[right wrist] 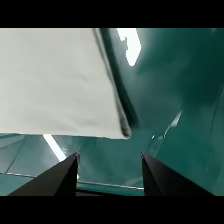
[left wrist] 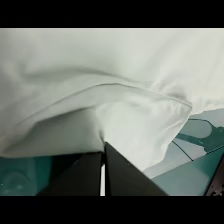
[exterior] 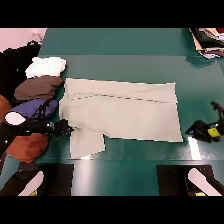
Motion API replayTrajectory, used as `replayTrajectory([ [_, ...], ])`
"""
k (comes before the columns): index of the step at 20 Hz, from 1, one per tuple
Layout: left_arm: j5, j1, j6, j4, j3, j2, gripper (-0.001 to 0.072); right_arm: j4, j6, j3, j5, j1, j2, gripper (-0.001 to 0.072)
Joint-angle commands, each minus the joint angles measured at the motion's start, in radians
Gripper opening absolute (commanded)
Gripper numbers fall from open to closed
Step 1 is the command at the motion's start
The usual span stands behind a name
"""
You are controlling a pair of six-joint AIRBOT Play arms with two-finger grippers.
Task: Fold the shirts.
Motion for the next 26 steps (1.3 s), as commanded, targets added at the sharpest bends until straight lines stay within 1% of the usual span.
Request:
replayTrajectory([
  [1,0.018,0.000,0.006,-0.004,0.016,0.000,0.0027,0.003,-0.019,-0.131,-0.058,-0.030,0.008,0.0433],
  [4,0.026,0.000,0.006,-0.004,0.016,0.000,0.0027,0.058,-0.019,-0.153,-0.118,0.008,0.002,0.0433],
  [7,0.030,0.000,0.006,-0.004,0.016,0.000,0.0027,0.058,-0.017,-0.130,-0.130,0.080,-0.070,0.0426],
  [8,0.028,0.000,0.007,-0.003,0.016,0.000,0.0027,0.057,-0.017,-0.115,-0.132,0.098,-0.094,0.0359],
  [9,0.028,0.000,0.020,-0.003,0.016,0.001,0.0027,0.056,-0.018,-0.096,-0.133,0.116,-0.114,0.0248],
  [10,0.027,0.000,0.042,-0.002,0.018,0.001,0.0026,0.056,-0.018,-0.077,-0.137,0.129,-0.124,0.0241],
  [11,0.027,0.000,0.040,0.009,0.023,0.001,0.0026,0.056,-0.017,-0.057,-0.139,0.138,-0.127,0.0186],
  [12,0.024,0.000,0.040,0.025,0.034,0.001,0.0026,0.056,-0.017,-0.039,-0.139,0.144,-0.122,0.0158],
  [13,0.010,0.000,0.039,0.041,0.051,0.001,0.0026,0.052,-0.017,-0.028,-0.142,0.145,-0.112,0.0112],
  [14,-0.006,0.000,0.039,0.057,0.070,0.001,0.0025,0.046,-0.017,-0.022,-0.147,0.145,-0.095,0.0043],
  [15,-0.021,0.000,0.039,0.066,0.087,0.001,0.0025,0.047,-0.017,-0.020,-0.153,0.144,-0.076,0.0016],
  [19,-0.066,0.000,0.038,0.068,0.140,0.001,0.0025,0.045,-0.018,-0.020,-0.156,0.144,0.034,0.0014],
  [20,-0.073,0.000,0.038,0.068,0.142,0.001,0.0025,0.043,-0.018,-0.020,-0.152,0.144,0.055,0.0016],
  [21,-0.084,0.000,0.038,0.072,0.141,0.001,0.0025,0.029,-0.018,-0.020,-0.145,0.144,0.068,0.0107],
  [22,-0.098,0.000,0.039,0.073,0.141,0.000,0.0026,0.014,-0.018,-0.020,-0.132,0.144,0.070,0.0369],
  [23,-0.109,0.000,0.039,0.076,0.141,0.000,0.0026,0.000,-0.018,-0.020,-0.125,0.142,0.061,0.0472],
  [26,-0.123,0.000,0.039,0.079,0.141,0.000,0.0026,-0.003,-0.018,-0.021,-0.118,0.145,-0.014,0.0471],
])
